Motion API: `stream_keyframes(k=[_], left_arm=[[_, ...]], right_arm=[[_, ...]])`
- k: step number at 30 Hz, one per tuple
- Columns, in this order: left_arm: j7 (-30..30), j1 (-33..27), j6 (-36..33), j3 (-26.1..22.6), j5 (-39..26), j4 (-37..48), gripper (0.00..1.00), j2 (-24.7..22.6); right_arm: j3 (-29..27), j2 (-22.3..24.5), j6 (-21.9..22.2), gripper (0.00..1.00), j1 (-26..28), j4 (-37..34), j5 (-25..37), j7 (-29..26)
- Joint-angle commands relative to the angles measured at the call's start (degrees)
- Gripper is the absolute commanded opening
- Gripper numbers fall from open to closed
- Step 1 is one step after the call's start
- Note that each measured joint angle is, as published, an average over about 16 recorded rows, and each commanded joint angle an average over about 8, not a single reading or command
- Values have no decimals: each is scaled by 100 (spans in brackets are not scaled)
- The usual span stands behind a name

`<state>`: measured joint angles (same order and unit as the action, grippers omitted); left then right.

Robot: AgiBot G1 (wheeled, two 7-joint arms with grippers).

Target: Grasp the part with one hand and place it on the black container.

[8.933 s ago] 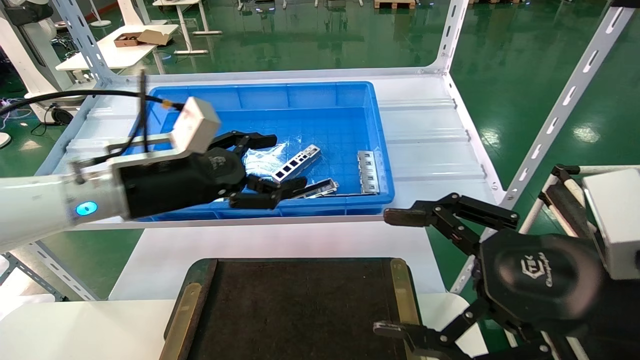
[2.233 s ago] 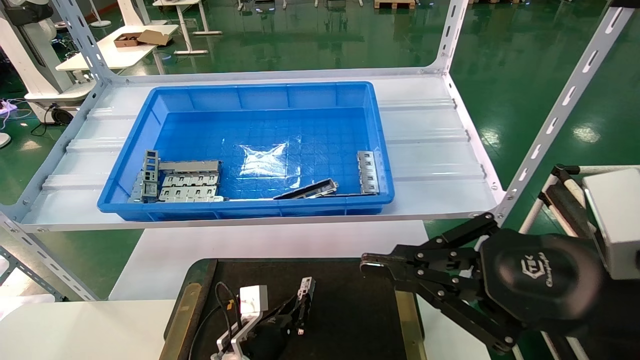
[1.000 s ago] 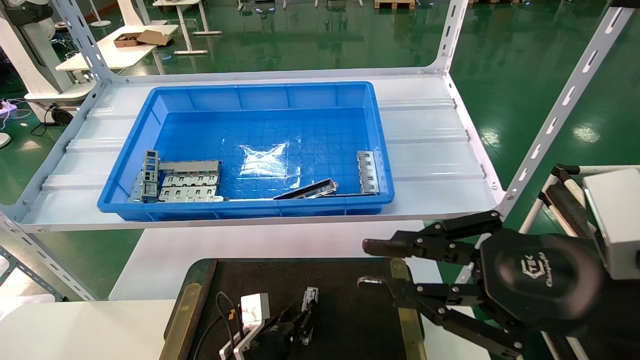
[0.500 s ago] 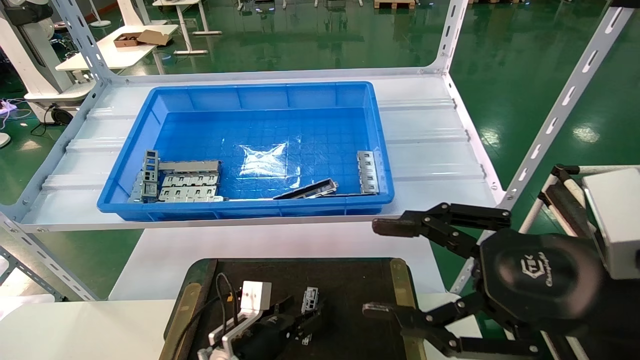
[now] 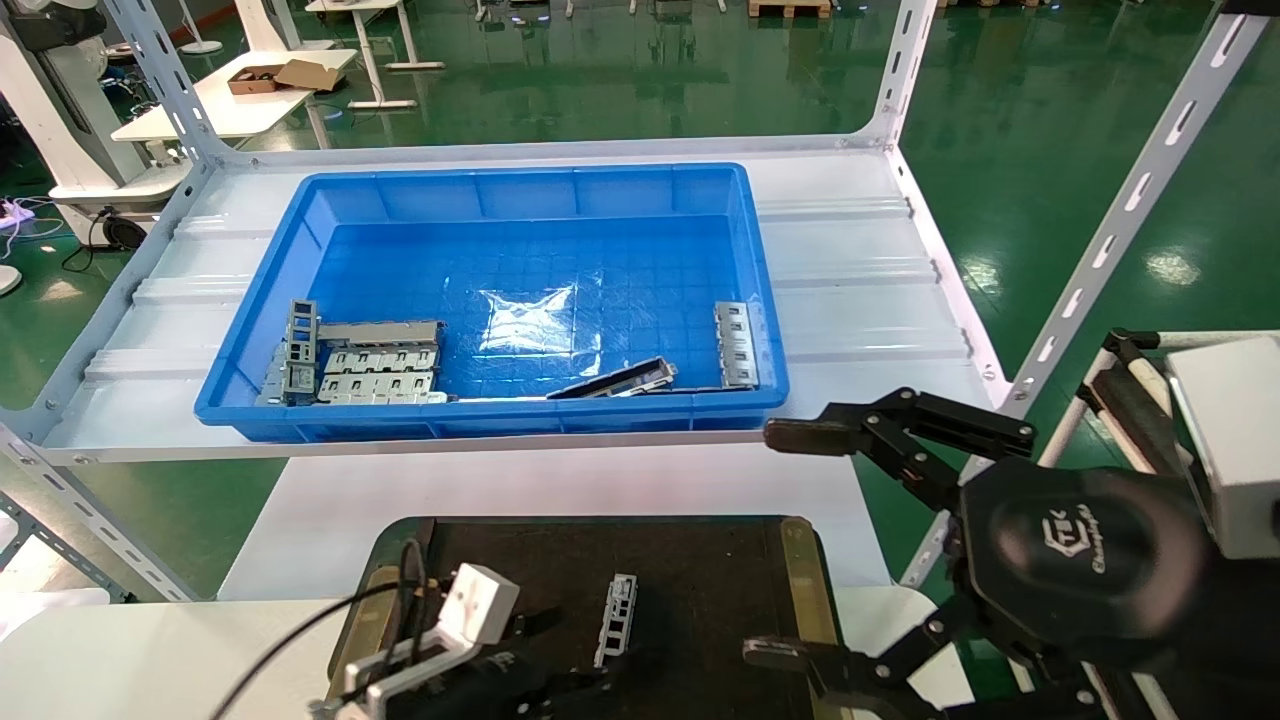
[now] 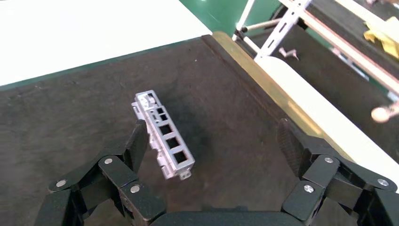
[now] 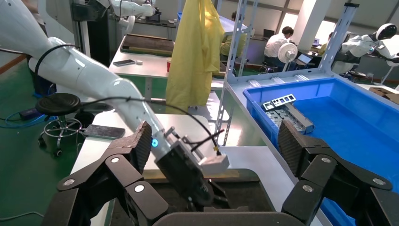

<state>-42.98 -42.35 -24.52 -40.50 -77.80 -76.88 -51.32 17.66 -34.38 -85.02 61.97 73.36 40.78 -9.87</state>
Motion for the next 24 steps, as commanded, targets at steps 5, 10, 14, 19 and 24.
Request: stream_keyframes(k=[5,10,14,19,24], left_arm=[[1000,-45,-888,457,744,35,100,389],[1962,50,-1672,869,1368,193,100,649],[2549,115,-2236,1126,1771,423,100,834],[2929,56,-2754,1296,2044,748,100,1001],[3092,-63,-3041,1352,2139,978,100,1054]], right_arm=[[1,1,1,100,0,0,-1,1],[3,1,1,100,1,0,-2,1],[4,1,2,100,1,0,-2,2],[5,2,2,100,1,0,-3,2],[6,2,2,100,1,0,-4,3]])
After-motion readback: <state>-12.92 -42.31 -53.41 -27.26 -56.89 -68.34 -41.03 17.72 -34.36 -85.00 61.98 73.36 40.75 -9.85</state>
